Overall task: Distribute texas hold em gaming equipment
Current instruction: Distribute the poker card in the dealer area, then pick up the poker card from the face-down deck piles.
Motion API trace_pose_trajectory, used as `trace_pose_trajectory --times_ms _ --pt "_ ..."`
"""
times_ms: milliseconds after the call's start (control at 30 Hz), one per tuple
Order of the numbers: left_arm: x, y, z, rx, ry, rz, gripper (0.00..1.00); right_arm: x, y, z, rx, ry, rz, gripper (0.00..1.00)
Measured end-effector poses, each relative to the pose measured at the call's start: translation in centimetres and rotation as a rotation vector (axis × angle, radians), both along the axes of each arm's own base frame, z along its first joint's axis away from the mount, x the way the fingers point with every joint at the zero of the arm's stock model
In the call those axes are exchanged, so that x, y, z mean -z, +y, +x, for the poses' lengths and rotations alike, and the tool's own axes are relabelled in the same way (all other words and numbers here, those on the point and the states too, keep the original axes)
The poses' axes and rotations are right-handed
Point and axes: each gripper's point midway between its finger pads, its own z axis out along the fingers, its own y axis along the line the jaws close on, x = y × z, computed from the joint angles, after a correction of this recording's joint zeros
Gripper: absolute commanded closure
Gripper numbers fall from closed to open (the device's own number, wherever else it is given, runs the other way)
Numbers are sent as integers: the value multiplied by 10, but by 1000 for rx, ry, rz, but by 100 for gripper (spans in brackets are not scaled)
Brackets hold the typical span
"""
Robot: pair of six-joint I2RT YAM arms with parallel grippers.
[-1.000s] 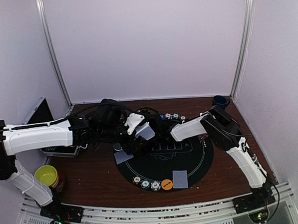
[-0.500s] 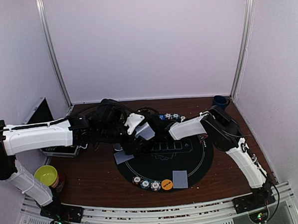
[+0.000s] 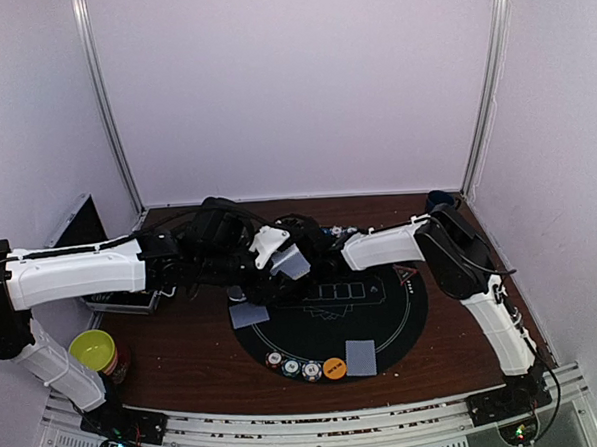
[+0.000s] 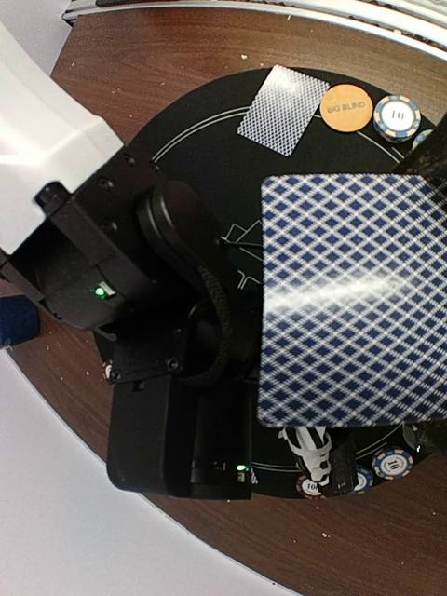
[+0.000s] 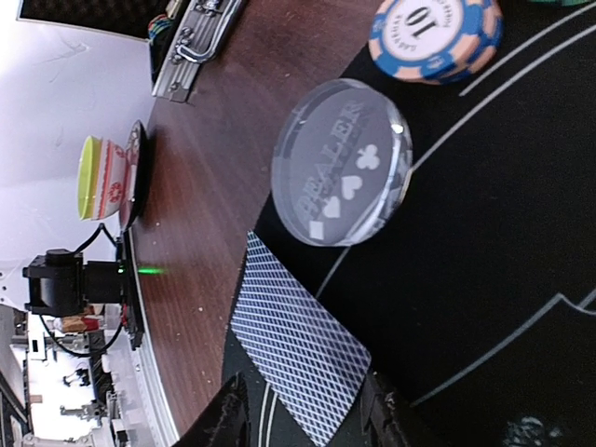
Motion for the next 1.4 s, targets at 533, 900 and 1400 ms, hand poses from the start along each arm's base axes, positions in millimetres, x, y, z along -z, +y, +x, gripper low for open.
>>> trace_pose_trajectory --times_ms 533,900,1400 --pt "0 0 0 0 0 0 40 -12 -56 32 39 -147 -149 49" --pt "0 0 0 0 0 0 40 -64 -120 47 75 -228 -125 48" --pt "0 0 0 3 -2 1 40 -178 -147 33 17 -318 229 45"
